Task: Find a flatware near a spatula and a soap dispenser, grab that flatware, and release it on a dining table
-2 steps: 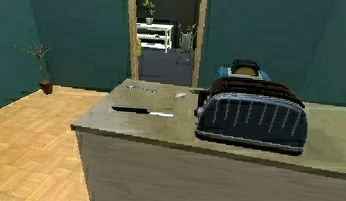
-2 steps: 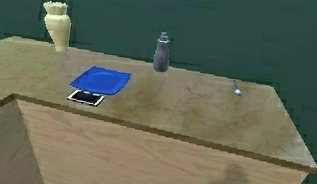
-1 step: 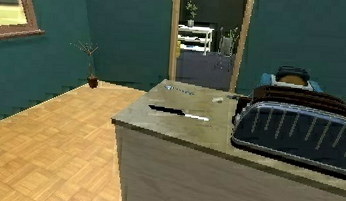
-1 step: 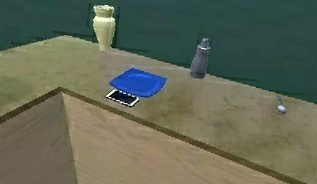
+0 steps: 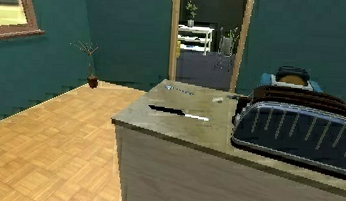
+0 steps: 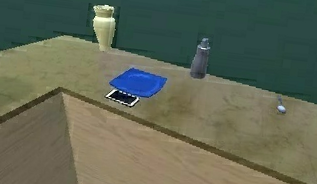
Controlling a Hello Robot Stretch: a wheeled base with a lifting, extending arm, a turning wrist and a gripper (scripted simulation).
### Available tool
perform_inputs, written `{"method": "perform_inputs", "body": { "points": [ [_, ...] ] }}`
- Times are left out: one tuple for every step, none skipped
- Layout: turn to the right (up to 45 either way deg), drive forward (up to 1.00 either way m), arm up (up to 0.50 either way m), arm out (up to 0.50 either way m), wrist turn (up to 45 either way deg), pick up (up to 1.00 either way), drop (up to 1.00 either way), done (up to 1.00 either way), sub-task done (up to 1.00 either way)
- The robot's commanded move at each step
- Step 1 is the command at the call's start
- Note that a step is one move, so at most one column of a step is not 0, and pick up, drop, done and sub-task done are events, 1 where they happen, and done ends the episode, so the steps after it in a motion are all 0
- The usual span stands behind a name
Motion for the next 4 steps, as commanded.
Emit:
{"method": "perform_inputs", "body": {
  "points": [
    [0.0,0.0,0.38,0.0,0.0,0.0,0.0,0.0,0.0],
    [0.0,0.0,0.0,0.46,0.0,0.0,0.0,0.0,0.0],
    [0.0,0.0,0.0,0.0,45.0,0.0,0.0,0.0,0.0],
    [0.0,0.0,0.0,0.0,45.0,0.0,0.0,0.0,0.0]
  ]
}}
